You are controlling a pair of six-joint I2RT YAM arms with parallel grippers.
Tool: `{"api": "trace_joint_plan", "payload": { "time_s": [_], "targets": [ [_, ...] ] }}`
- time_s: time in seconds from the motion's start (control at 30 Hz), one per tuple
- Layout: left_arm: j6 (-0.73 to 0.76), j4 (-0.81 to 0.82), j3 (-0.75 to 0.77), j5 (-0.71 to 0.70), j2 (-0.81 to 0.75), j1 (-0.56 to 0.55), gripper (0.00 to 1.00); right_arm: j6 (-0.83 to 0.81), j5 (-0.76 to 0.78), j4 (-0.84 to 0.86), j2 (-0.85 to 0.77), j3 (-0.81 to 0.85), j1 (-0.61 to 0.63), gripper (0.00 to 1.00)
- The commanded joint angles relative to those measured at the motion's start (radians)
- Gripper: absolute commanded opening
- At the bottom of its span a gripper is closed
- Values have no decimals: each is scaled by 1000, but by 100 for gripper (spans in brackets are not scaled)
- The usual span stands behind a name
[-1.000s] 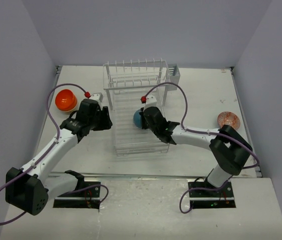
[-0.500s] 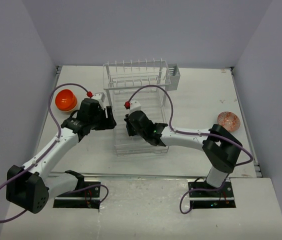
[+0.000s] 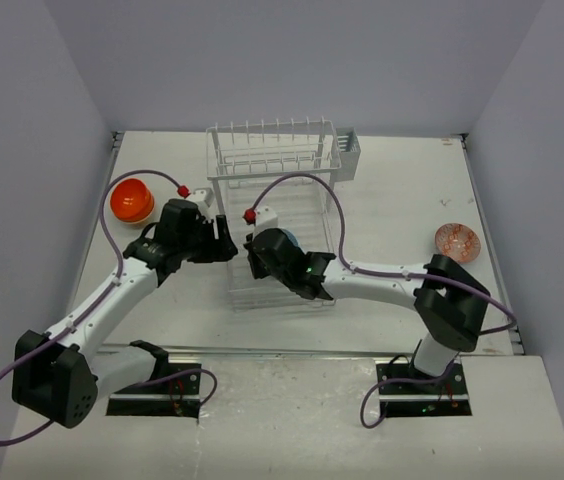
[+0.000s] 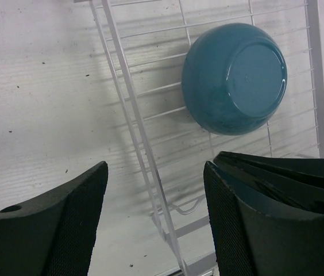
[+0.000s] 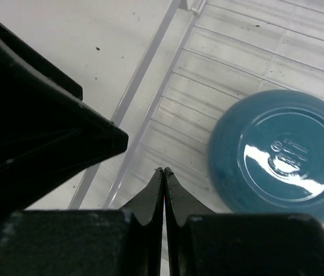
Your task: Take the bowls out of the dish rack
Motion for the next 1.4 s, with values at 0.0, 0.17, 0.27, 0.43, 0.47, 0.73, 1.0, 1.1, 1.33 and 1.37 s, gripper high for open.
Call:
{"api": "trace_joint_plan", "payload": {
  "time_s": [0.0, 0.17, 0.27, 0.43, 0.47, 0.73, 1.0, 1.1, 1.33, 1.37],
  "targets": [
    [8, 40, -2, 0, -30, -4, 68, 1, 105, -4, -123, -34, 7, 0],
    [3, 45, -15, 12, -27, -4, 68, -38, 167, -35, -128, -31, 2, 0],
    [5, 42, -12, 17, -32, -4, 68, -38, 174, -52, -99, -9, -13, 0],
    [9, 24, 3, 5, -52, -4, 70, -35, 185, -54, -45, 17, -41, 0],
    [9, 20, 4, 2, -56, -4, 71, -32, 185, -54, -33, 18, -44, 0],
    [14, 23, 3, -5, -66, -4, 77, -32, 167, -54, -4, 12, -75, 0],
    [17, 28, 11, -12, -41, -4, 79, -18, 101, -54, 48, 26, -73, 0],
    [17, 27, 14, -18, -36, -4, 80, 4, 72, -54, 58, 29, -69, 0],
    [23, 17, 34, -37, -15, -4, 82, 24, 35, -54, 71, 46, -43, 0],
    [23, 16, 37, -35, -13, -4, 82, 24, 30, -54, 76, 51, -39, 0]
  ]
}}
